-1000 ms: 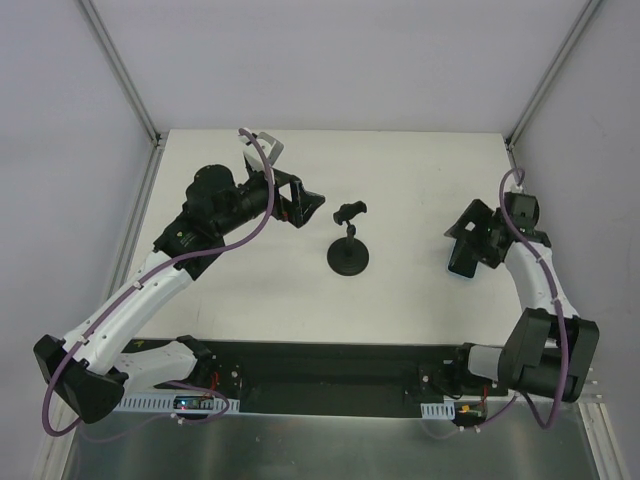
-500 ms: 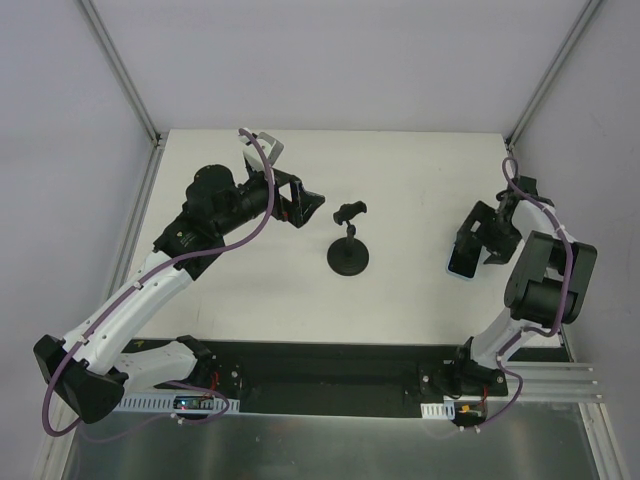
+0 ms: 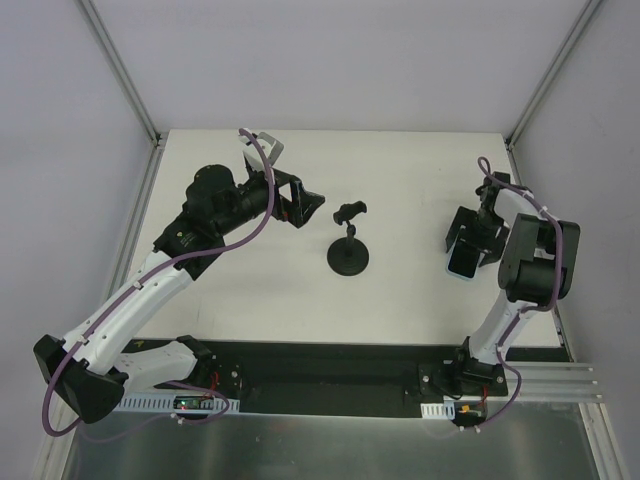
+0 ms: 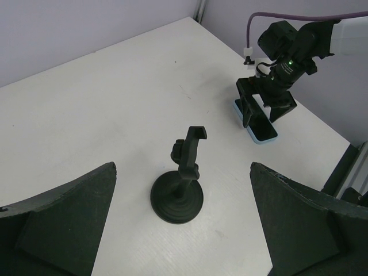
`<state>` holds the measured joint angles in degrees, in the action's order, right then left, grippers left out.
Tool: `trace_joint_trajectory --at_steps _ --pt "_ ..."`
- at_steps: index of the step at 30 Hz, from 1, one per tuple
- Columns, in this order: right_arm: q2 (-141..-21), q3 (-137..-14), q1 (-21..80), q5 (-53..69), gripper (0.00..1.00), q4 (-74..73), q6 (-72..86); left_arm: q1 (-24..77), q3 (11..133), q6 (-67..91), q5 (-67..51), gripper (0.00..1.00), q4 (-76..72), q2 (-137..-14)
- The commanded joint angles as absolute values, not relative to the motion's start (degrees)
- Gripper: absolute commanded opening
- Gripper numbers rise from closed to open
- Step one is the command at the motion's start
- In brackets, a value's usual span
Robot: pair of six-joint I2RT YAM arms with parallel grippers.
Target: Place the phone on the phone stand
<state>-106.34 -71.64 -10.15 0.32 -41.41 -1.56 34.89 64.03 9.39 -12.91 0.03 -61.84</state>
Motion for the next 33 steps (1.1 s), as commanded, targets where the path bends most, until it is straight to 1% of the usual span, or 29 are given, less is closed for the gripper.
trace_joint_trajectory --at_steps 1,6,12,13,14,18,21,22,23,24,25,27,28,29,33 --pt "-108.97 -76.72 -9.49 -6.14 0.96 -46.67 -1.06 35.24 65.57 8.44 -13.09 0.99 -0.26 -62.31" --pt "-112.32 -80.50 -8.96 -7.47 0.96 -49.66 -1.05 35.24 65.48 8.17 -12.83 0.99 -0.26 -62.84" --pt "-112.68 -79.28 -8.61 -4.75 0.99 -48.08 -2.11 35.33 65.65 8.26 -13.18 0.99 -0.26 -63.28" --pt "-112.41 -78.93 -8.61 -4.31 0.93 -47.73 -2.46 35.25 65.65 8.44 -13.44 0.99 -0.26 -63.28" --pt "-112.24 -78.66 -8.53 -3.26 0.91 -46.94 -2.55 35.24 65.74 8.44 -13.62 0.99 -0.26 -63.19" --pt "-112.32 -78.05 -8.26 -2.72 0.87 -46.49 -2.99 35.33 65.74 8.44 -13.45 0.99 -0.26 -63.19" --pt "-112.33 -77.52 -7.82 -2.64 0.71 -45.97 -3.25 35.24 65.83 8.44 -13.80 0.99 -0.26 -62.93" --pt "-112.24 -77.26 -7.65 -3.07 0.61 -45.62 -3.16 35.24 65.83 8.44 -13.54 0.99 -0.35 -62.84" --pt "-111.98 -76.73 -7.21 -3.51 0.56 -45.53 -3.25 35.24 65.83 8.35 -13.27 0.99 -0.26 -62.75" --pt "-111.36 -76.55 -7.03 -3.86 0.49 -45.35 -3.25 35.24 65.74 8.35 -13.27 0.99 -0.26 -62.93" --pt "-110.84 -76.29 -6.77 -4.56 0.35 -44.57 -3.25 35.24 65.83 8.35 -13.45 0.99 -0.26 -62.84" --pt "-108.13 -74.63 -5.89 -5.27 0.22 -43.16 -3.60 35.24 65.92 8.61 -14.06 0.99 -0.26 -62.93" --pt "-106.97 -73.92 -5.45 -5.80 0.10 -41.24 -3.78 35.24 65.92 8.61 -14.06 0.99 -0.26 -63.02" --pt "-105.74 -73.13 -4.49 -5.97 0.02 -40.35 -4.21 35.24 65.92 8.61 -14.06 0.99 -0.26 -63.02" --pt "-97.41 -68.40 -2.03 -9.22 0.01 -34.99 -5.80 35.24 66.01 8.70 -14.41 0.99 -0.26 -63.11"
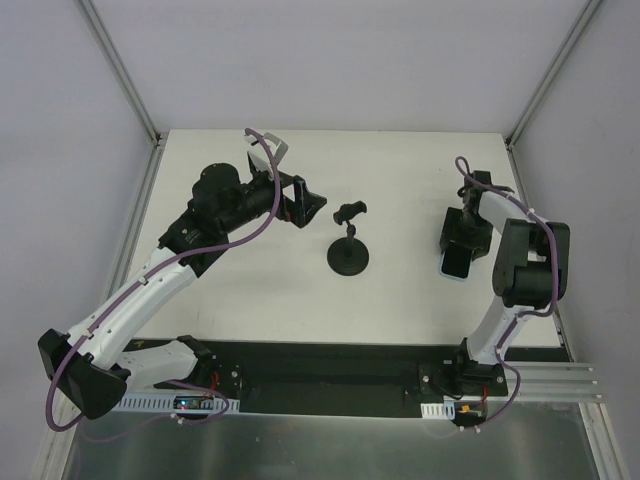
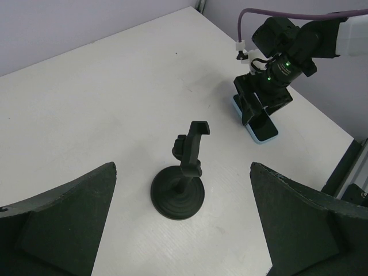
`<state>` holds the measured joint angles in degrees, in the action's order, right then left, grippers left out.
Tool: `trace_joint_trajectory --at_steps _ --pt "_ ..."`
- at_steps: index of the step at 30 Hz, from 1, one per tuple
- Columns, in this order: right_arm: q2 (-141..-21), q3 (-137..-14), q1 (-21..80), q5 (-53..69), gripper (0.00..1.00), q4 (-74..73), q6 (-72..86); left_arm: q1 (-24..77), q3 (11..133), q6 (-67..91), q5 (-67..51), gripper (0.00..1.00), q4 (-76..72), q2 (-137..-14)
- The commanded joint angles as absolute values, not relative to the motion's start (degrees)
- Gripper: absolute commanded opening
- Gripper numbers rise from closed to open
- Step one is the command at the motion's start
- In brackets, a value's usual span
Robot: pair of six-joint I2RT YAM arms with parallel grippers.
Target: Place the phone on the phone stand
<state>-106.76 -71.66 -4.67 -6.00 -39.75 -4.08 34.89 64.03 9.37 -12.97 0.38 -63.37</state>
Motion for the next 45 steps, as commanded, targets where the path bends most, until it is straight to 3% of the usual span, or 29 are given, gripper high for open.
trace_joint_trajectory --at_steps 1,9,17,21,28,32,45 --pt "-95.82 -67.07 -1.59 -11.23 0.01 -32.02 -5.37 35.24 66.09 8.70 -14.76 0.99 -0.26 -63.19" --pt "-72.11 -49.76 2.89 -6.16 0.01 -11.18 -8.25 35.24 67.15 11.51 -18.44 0.99 -0.26 -64.25" --pt "-52.85 -46.58 24.23 -8.77 0.01 -8.08 -16.77 35.24 68.99 14.24 -26.18 0.98 -0.26 -64.34" --pt "-50.80 -49.82 35.75 -17.48 0.01 -13.34 -21.43 35.24 69.17 16.69 -29.87 0.90 -0.88 -64.95" --pt "-52.73 -56.58 53.50 -29.60 0.01 -14.24 -25.04 35.33 70.66 19.25 -38.14 0.89 -1.93 -69.43" --pt "-55.80 -60.64 58.18 -31.99 0.01 -13.71 -26.98 35.59 71.01 19.69 -39.46 0.88 -2.02 -70.75" --pt "-62.14 -66.53 66.27 -37.08 0.01 -9.85 -31.72 37.35 71.89 20.21 -42.89 0.57 -2.02 -73.47"
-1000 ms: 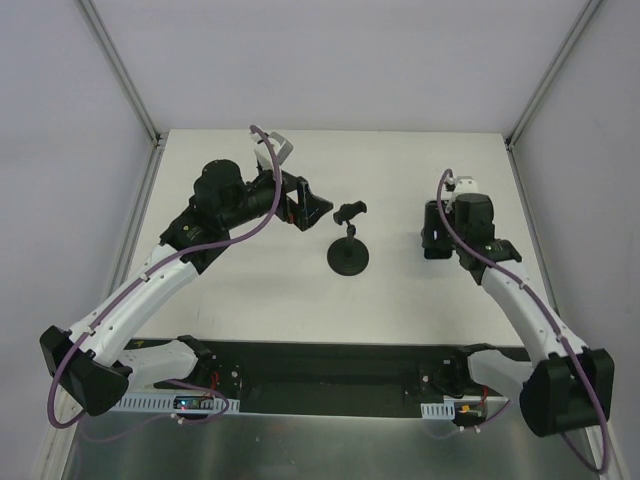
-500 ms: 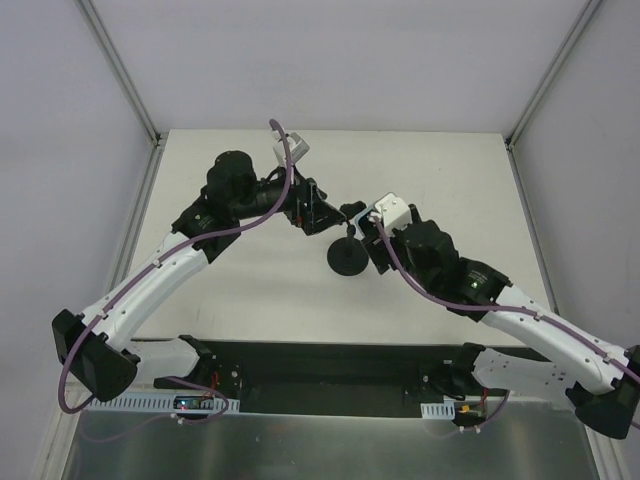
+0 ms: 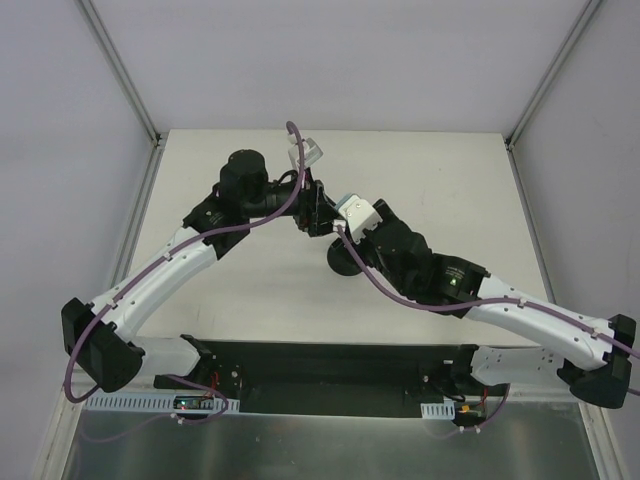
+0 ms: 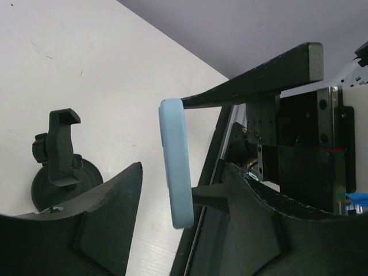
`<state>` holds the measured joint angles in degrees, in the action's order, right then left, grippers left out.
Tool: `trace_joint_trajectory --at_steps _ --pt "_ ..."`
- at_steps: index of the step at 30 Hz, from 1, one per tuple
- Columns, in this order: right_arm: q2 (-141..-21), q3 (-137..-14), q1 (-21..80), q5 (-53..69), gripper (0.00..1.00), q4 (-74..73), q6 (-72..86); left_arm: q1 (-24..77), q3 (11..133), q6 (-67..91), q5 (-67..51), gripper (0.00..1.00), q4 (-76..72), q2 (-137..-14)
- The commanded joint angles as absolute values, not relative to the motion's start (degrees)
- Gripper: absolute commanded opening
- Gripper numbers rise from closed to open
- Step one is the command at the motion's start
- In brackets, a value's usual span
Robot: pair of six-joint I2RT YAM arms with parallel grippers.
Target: Place the phone on the phone stand
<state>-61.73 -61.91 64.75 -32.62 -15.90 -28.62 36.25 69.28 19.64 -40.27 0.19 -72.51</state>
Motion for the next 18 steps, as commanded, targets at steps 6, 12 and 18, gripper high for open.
trace_joint_trajectory --at_steps 6,12,18 --pt "-62.31 -66.45 68.03 -40.25 0.01 -8.17 -32.61 38.41 72.33 20.74 -43.51 0.46 -2.02 -74.71" --pt "-61.88 -65.21 69.69 -40.87 0.01 -8.70 -31.47 38.85 72.51 20.83 -42.63 0.23 -1.85 -74.18" --pt "-61.96 -65.04 70.05 -41.48 0.59 -14.31 -28.04 39.11 72.60 20.22 -36.31 0.00 -0.27 -73.04"
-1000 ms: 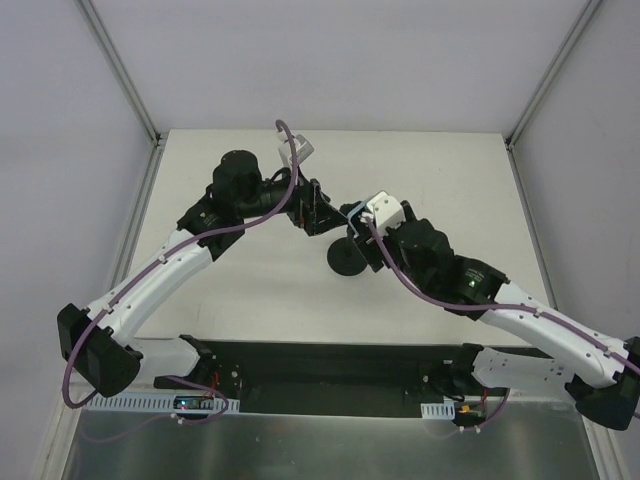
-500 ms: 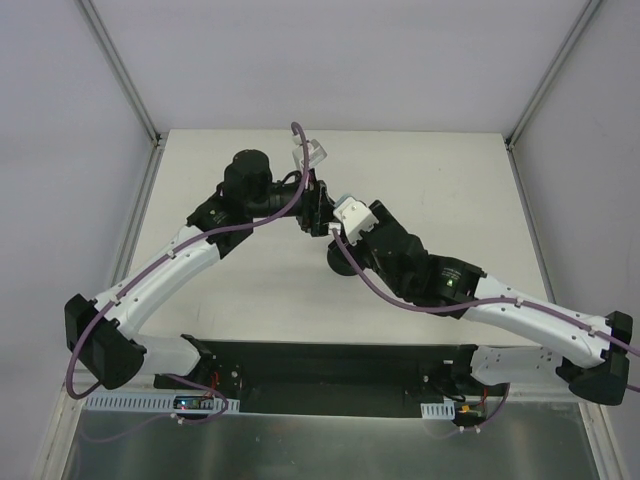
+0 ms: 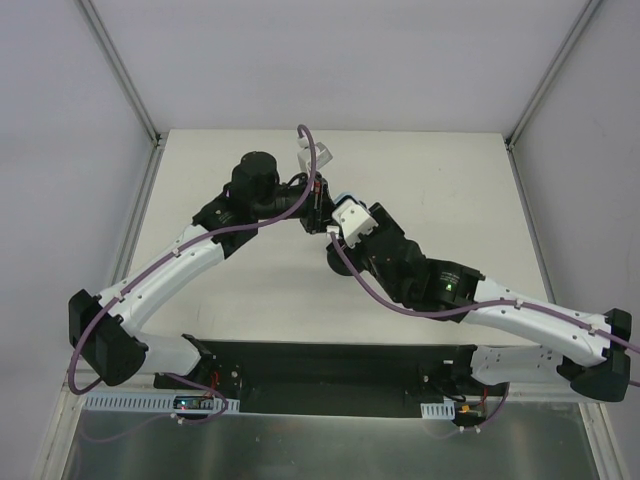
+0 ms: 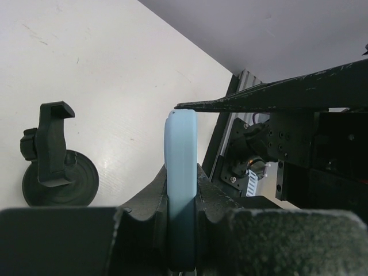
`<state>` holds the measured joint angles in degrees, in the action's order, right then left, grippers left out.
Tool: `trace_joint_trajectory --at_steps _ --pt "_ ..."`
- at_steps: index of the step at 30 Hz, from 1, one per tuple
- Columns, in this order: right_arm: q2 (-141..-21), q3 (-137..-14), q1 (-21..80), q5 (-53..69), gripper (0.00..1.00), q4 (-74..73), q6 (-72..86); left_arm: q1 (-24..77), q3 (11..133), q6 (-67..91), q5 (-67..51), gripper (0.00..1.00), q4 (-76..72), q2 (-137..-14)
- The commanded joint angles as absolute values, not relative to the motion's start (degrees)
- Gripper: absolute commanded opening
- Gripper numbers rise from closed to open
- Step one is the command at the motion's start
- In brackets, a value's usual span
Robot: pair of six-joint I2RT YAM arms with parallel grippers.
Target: Place the phone on the phone stand
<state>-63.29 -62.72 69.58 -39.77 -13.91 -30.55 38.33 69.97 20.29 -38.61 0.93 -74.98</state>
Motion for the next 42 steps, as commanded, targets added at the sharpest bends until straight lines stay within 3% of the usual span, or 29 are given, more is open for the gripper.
trace_joint_trajectory --at_steps 1,2,3,11,14,15,18,21,25,27,38,42 --pt "-61.35 -64.69 70.05 -42.01 0.74 -15.02 -27.52 39.11 72.60 19.95 -35.17 0.00 -0.26 -72.43" --pt "-60.91 -64.34 70.05 -42.36 0.89 -15.73 -26.73 39.11 72.60 19.43 -32.98 0.00 1.22 -72.16" --pt "-60.04 -62.86 69.96 -42.80 0.96 -16.69 -25.59 39.11 72.60 18.99 -31.83 0.00 1.67 -71.81" --pt "-42.73 -52.04 65.41 -40.88 0.96 -18.28 -18.03 39.02 72.42 14.77 -20.66 0.00 4.48 -65.49" --pt "-40.34 -52.02 53.56 -29.93 0.96 -21.95 -12.15 39.02 72.33 13.11 -19.78 0.00 4.31 -63.11" --pt "-41.04 -52.99 44.82 -19.96 0.96 -23.54 -10.74 39.11 72.25 12.40 -19.78 0.00 4.13 -61.80" --pt "-47.35 -58.43 30.91 -4.11 0.96 -29.25 -6.60 39.02 71.02 9.06 -20.39 0.00 3.17 -59.77" --pt "-54.48 -62.22 23.06 13.27 0.96 -29.71 -6.06 39.02 69.87 7.30 -21.71 0.00 1.94 -58.02" --pt "-62.46 -63.01 21.45 25.02 0.99 -23.83 -8.34 38.94 68.29 6.94 -22.76 0.00 0.62 -56.86" --pt "-64.68 -63.46 21.36 30.12 0.92 -19.97 -9.57 38.85 68.47 7.38 -24.87 0.00 0.53 -57.04" --pt "-77.86 -66.88 20.74 31.02 0.59 -8.44 -10.72 38.50 67.41 5.71 -30.58 0.00 0.18 -58.36" --pt "-80.94 -68.38 20.39 32.43 0.57 -6.86 -11.95 37.18 67.24 6.50 -34.53 0.00 -2.28 -59.15"
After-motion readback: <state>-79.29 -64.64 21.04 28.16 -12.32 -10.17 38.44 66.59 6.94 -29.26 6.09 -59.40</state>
